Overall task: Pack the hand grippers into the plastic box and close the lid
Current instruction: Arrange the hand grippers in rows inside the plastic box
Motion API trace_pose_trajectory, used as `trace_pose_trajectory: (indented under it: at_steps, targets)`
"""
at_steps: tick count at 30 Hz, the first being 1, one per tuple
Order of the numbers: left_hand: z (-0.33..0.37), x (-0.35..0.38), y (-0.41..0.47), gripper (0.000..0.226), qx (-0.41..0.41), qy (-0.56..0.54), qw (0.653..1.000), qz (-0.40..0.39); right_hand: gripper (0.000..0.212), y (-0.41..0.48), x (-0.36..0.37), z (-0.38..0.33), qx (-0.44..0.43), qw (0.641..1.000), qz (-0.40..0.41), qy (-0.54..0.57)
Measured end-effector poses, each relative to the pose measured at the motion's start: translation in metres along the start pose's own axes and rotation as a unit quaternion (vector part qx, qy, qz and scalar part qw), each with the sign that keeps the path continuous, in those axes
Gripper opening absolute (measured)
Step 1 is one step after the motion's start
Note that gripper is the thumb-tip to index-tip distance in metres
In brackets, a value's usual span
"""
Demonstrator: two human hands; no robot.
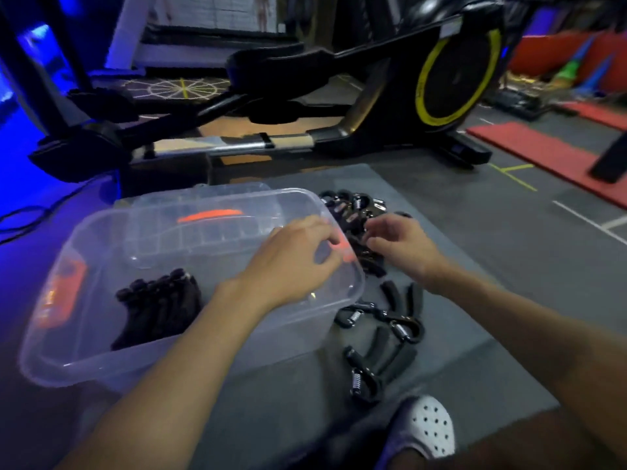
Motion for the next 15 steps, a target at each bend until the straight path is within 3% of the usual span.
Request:
trace_pose_trajectory:
  at_steps: [4,8,15]
  targets:
    - [0.022,0.037,0.008,0.044,0.028,0.022,0.999,-0.038,0.016,-0.031,-0.050,0.092,0.096,0.992,0.019,-0.074]
    - [0.026,0.060,0.010,0.046,0.043,0.054,0.996,-0.049,0.031,-0.055,-0.078,0.179,0.180,0.973,0.014,-0.143]
    - [0.022,0.064,0.013,0.046,0.044,0.049,0.997,-0.029,0.055,-0.052,-0.079,0.217,0.201,0.968,0.022,-0.147]
Point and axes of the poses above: each hand's wrist, its own y-axis towards the middle knuckle, its own x-axis out of the palm, z = x × y, the point moved 9 cm from there along y, towards the middle knuckle, and after that the axes turned 10 degrees about y, right-handed, at the moved point
